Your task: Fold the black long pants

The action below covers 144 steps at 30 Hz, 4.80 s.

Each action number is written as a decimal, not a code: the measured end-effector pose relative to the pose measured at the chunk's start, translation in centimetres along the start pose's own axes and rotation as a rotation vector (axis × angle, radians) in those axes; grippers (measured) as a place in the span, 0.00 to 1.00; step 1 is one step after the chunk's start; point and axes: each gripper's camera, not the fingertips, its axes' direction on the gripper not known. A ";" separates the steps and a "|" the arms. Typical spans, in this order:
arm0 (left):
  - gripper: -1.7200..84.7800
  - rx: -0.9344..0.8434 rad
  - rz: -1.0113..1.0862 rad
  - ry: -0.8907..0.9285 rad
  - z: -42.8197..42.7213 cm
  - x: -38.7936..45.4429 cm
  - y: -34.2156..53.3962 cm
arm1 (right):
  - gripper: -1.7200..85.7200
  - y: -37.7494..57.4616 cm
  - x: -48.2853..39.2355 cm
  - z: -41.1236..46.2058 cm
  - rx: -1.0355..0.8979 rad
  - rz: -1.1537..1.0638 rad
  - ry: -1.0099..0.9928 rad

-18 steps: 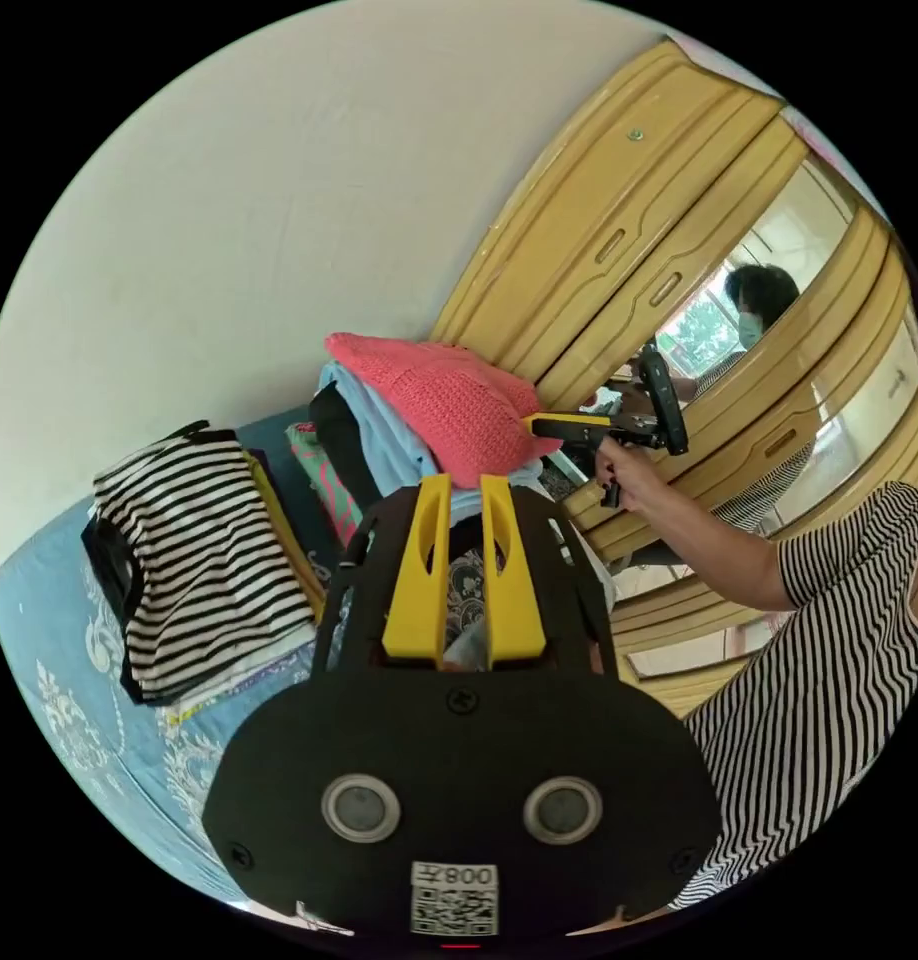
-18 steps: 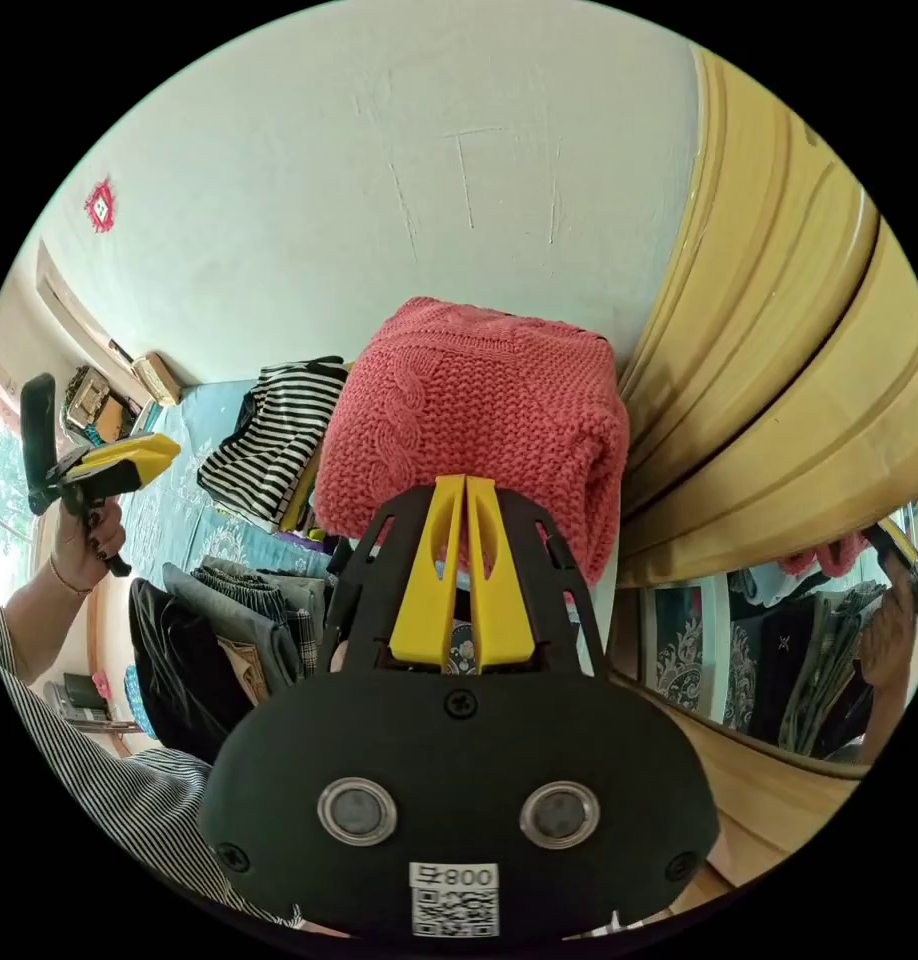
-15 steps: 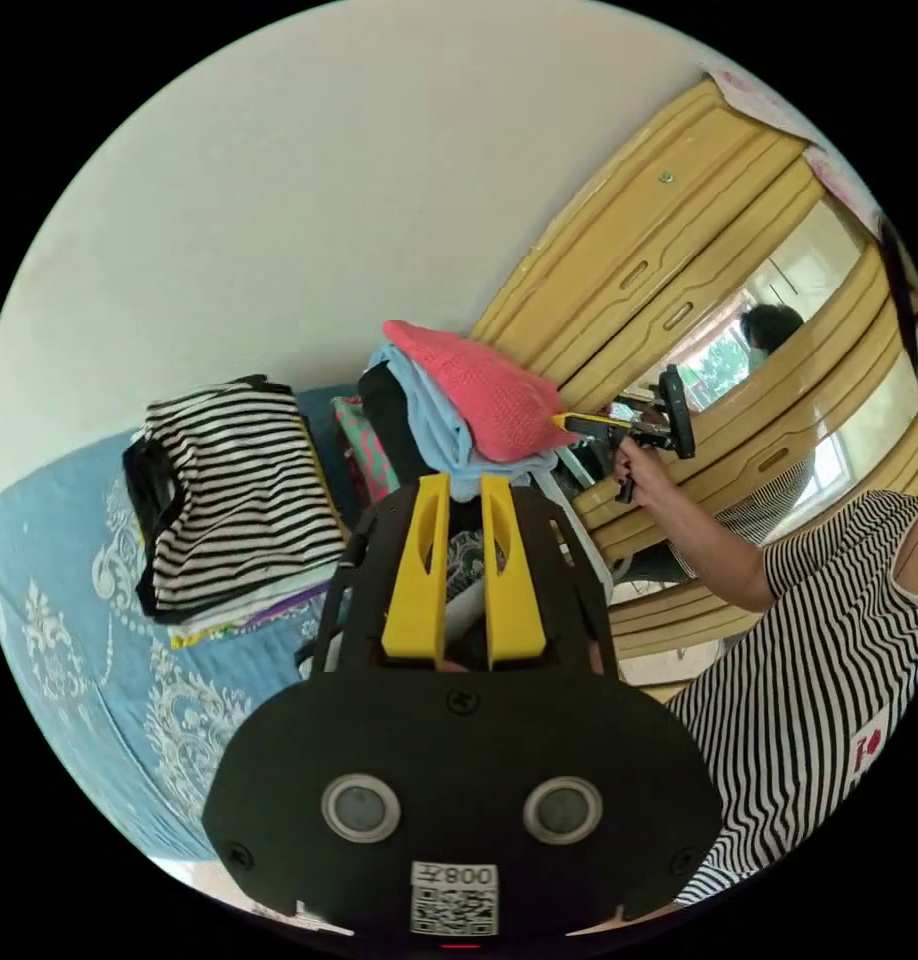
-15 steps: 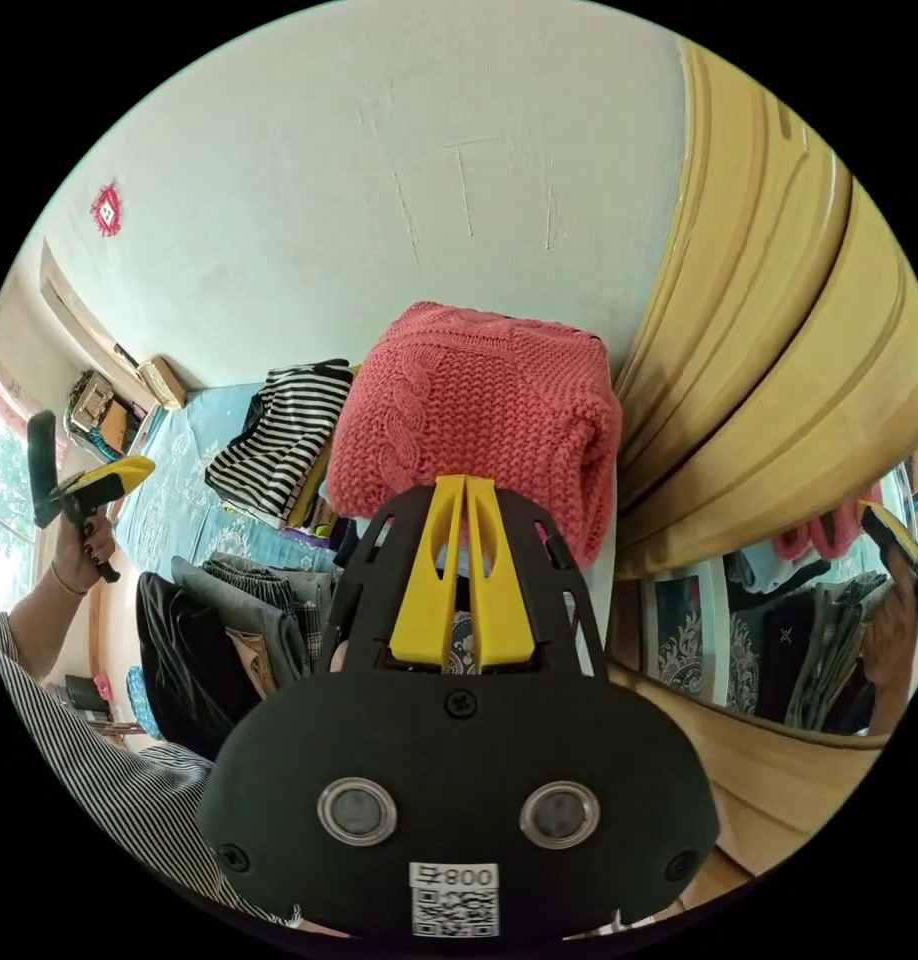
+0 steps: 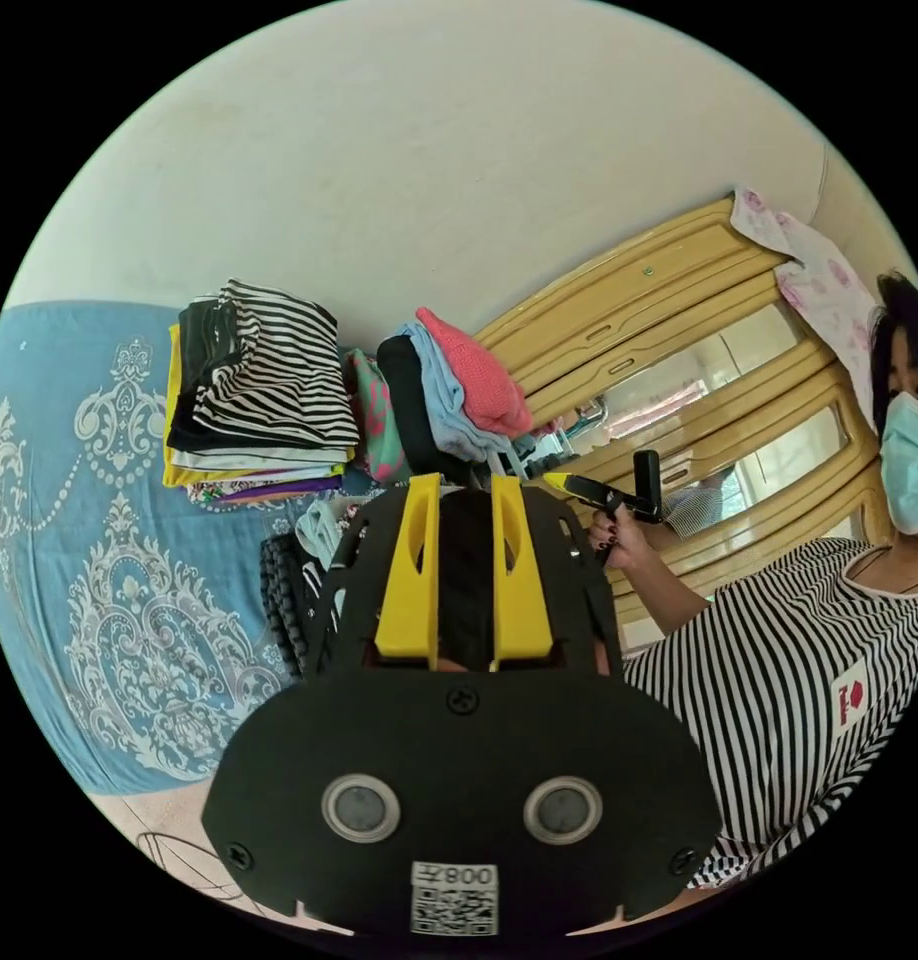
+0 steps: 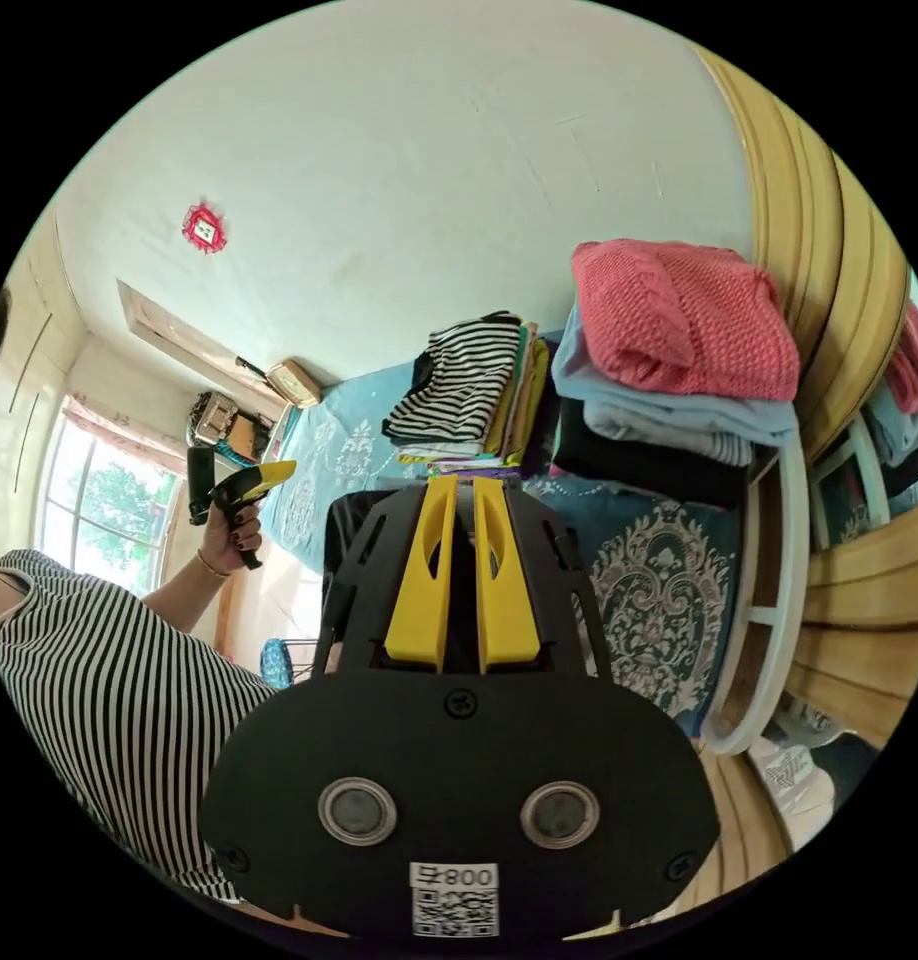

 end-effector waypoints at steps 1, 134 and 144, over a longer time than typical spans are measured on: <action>0.11 -0.010 -0.010 0.036 -1.4 -0.7 1.1 | 0.07 1.0 -0.4 1.1 -0.022 0.017 -0.031; 0.03 -0.402 0.291 0.442 6.7 12.1 -1.8 | 0.15 25.6 -4.9 24.3 0.261 0.088 0.382; 0.04 -0.417 0.338 0.386 7.2 14.3 1.1 | 0.06 26.1 -5.0 29.6 0.198 0.106 0.408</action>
